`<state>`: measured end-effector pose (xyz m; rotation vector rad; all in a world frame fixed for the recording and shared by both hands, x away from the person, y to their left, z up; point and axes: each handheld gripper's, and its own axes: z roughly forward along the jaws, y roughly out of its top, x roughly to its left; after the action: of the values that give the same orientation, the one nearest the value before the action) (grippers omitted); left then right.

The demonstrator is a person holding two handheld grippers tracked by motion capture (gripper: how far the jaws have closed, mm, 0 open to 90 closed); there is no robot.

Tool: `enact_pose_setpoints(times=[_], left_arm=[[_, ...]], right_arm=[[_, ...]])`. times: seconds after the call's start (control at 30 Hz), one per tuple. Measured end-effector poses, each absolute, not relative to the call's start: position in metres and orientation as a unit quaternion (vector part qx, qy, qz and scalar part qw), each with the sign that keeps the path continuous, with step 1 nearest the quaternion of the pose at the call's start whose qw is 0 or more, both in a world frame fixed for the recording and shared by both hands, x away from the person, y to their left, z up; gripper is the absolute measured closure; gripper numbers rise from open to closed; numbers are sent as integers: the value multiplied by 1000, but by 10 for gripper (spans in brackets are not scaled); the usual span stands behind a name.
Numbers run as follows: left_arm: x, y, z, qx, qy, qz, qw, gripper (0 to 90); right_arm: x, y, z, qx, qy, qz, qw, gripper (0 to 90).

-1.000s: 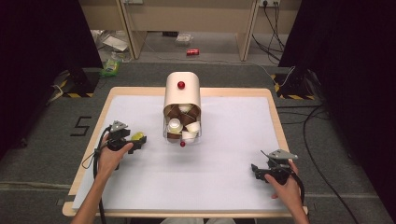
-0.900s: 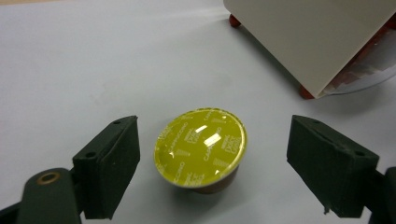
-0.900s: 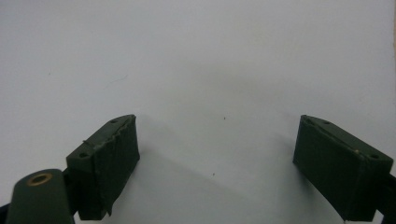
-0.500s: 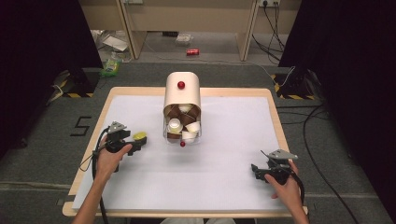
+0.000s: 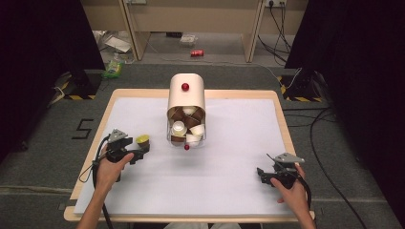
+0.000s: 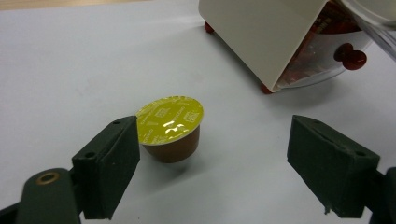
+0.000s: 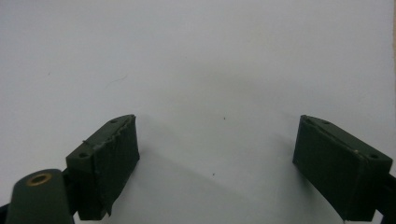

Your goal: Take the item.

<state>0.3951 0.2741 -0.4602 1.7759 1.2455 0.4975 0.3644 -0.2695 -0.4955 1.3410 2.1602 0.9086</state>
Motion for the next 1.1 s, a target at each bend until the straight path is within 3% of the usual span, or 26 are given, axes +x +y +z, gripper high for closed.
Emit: enact_pose_setpoints(times=[1.1], left_arm=[[351, 268, -482, 725, 486, 197, 446, 164]], right_arm=[[364, -269, -495, 485, 781, 328, 220, 146]])
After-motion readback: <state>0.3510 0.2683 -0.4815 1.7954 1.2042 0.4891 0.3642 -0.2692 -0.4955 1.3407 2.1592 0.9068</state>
